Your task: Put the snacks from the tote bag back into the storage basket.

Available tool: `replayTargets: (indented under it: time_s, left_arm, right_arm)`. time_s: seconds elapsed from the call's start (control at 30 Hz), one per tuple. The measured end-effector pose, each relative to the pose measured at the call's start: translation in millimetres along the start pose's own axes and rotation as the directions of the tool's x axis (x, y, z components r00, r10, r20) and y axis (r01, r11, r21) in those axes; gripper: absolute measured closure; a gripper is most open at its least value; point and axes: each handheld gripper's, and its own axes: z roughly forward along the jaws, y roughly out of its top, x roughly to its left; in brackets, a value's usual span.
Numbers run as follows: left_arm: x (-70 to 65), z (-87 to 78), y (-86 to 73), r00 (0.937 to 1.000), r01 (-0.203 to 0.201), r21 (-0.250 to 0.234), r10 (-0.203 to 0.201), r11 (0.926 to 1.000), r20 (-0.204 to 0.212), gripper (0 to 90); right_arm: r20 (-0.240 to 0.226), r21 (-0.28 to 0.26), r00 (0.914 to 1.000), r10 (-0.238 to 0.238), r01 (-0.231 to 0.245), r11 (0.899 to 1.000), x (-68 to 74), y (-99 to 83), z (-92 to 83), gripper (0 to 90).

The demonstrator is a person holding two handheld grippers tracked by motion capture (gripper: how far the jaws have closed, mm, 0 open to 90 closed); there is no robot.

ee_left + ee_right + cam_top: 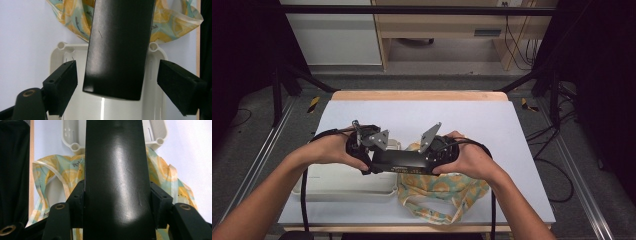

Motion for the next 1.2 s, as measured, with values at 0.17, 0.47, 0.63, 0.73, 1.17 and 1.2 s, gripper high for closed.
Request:
replayTargets:
  time_s: [0.17, 0.47, 0.63, 0.73, 1.17, 1.2]
  left_arm:
    - [-0.1, 6.3, 4.7, 0.9996, -0.024, 0.017, 0.024, 0.9996, 0.017, 26.2]
    - [-2.3, 17.5, 8.2, 0.9972, -0.062, 0.075, 0.059, 0.9952, 0.045, 41.5]
    - [-4.1, 17.7, 9.4, 0.9974, -0.072, 0.091, 0.072, 0.9933, -0.001, 43.0]
    - [-4.0, 16.4, 6.0, 0.9977, -0.067, 0.094, 0.068, 0.9933, -0.004, 43.2]
    - [1.6, -0.6, -27.8, 0.999, -0.012, 0.054, 0.015, 0.9985, -0.041, 43.2]
    - [2.0, -2.1, -31.0, 0.9989, -0.01, 0.049, 0.012, 0.9987, -0.045, 43.2]
  right_arm:
    - [-0.009, 0.004, 0.9999, -0.008, 0.009, 1.0, 2.3, 1.3, 0.6, 43.5]
    - [-0.016, 0.009, 0.9996, -0.023, 0.023, 1.0, 3.5, 2.9, 2.8, 43.5]
    - [0.013, 0.029, 0.9996, -0.026, 0.025, 0.999, 4.6, 2.1, 5.9, 41.7]
    - [0.035, 0.012, 0.9994, 0.0, -0.001, 1.0, 5.2, -1.2, 4.0, 27.8]
    - [0.237, -0.215, 0.9246, 0.298, -0.249, 0.944, 14.6, -58.6, -47.0, 11.5]
    - [0.253, -0.237, 0.9106, 0.327, -0.269, 0.933, 15.2, -66.2, -49.9, 10.7]
